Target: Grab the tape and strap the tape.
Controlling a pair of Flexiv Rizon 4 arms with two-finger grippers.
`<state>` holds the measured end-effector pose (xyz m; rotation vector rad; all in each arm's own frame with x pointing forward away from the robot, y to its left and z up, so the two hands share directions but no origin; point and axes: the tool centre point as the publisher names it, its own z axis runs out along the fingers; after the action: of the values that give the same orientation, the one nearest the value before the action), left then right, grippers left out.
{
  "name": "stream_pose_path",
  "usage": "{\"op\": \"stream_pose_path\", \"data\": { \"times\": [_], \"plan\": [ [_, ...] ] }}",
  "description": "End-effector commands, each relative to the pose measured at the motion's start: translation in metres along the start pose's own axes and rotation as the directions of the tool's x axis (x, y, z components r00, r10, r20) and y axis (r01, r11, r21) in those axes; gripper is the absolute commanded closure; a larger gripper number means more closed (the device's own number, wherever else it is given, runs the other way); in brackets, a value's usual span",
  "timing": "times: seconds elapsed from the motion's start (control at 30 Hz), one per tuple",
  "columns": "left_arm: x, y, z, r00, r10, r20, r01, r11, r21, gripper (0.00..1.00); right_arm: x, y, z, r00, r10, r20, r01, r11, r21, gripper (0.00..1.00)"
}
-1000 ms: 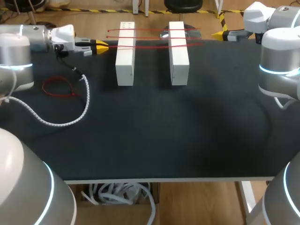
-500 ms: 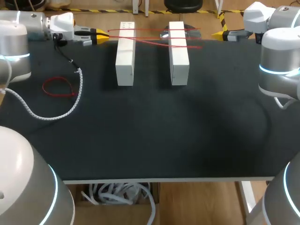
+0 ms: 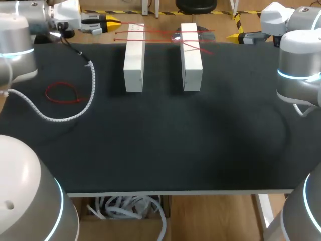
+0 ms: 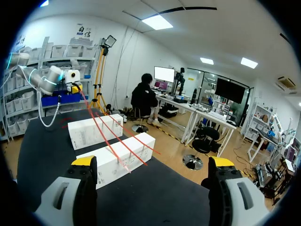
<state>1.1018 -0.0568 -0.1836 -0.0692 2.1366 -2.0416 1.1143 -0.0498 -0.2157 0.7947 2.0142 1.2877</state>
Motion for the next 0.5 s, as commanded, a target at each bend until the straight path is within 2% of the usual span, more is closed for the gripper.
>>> {"op": "stream_pose_path", "data": {
  "times": [0.03, 0.5],
  "plan": [
    [0.003, -0.015, 0.006, 1.0, -0.005, 0.025, 0.005, 1.0, 0.002, 1.0, 0.0, 0.0, 0.0, 1.0, 0.0, 0.0, 0.0, 1.0, 0.0, 0.0],
    [0.0, -0.068, 0.02, 0.996, -0.088, -0.023, 0.091, 0.982, 0.163, 1.0, 0.0, 0.0, 0.0, 1.0, 0.0, 0.0, 0.0, 1.0, 0.0, 0.0]
  ]
}}
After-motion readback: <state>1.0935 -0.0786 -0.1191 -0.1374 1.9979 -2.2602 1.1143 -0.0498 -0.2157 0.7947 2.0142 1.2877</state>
